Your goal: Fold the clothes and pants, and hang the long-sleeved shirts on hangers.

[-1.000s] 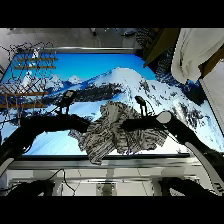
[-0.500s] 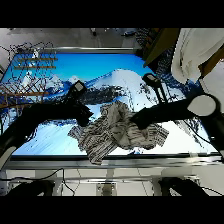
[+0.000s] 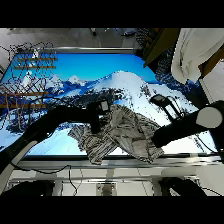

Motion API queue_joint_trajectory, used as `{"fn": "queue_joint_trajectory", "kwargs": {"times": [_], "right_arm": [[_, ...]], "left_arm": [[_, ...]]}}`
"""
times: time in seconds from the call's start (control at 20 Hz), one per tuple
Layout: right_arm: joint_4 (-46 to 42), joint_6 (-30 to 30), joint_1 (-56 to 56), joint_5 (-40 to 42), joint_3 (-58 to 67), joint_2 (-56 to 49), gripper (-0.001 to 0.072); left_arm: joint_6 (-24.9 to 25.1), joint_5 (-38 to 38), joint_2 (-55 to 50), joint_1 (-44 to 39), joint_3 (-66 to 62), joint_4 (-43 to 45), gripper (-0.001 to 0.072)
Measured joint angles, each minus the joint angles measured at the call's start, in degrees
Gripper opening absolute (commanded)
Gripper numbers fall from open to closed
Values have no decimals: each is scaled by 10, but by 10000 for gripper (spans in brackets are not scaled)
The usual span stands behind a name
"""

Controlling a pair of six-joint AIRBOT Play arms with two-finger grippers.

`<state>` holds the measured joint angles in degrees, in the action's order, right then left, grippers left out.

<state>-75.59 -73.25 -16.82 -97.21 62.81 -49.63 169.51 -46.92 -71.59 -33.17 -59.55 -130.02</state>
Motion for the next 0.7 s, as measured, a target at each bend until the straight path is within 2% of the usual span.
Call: {"fn": "queue_joint_trajectory", "kwargs": {"times": [0.05, 0.1, 0.4, 0.7], "right_arm": [[-6, -3, 0, 0, -25, 0, 12], [-10, -6, 0, 1, -48, 1, 12], [-13, -12, 0, 8, -117, 4, 12], [2, -13, 0, 9, -128, 16, 12]], "left_arm": [[3, 14, -9, -14, 0, -1, 519], [7, 32, -16, -28, -1, -2, 525], [13, 176, -64, -120, -9, 12, 525], [15, 219, -147, -179, -71, 55, 514]]}}
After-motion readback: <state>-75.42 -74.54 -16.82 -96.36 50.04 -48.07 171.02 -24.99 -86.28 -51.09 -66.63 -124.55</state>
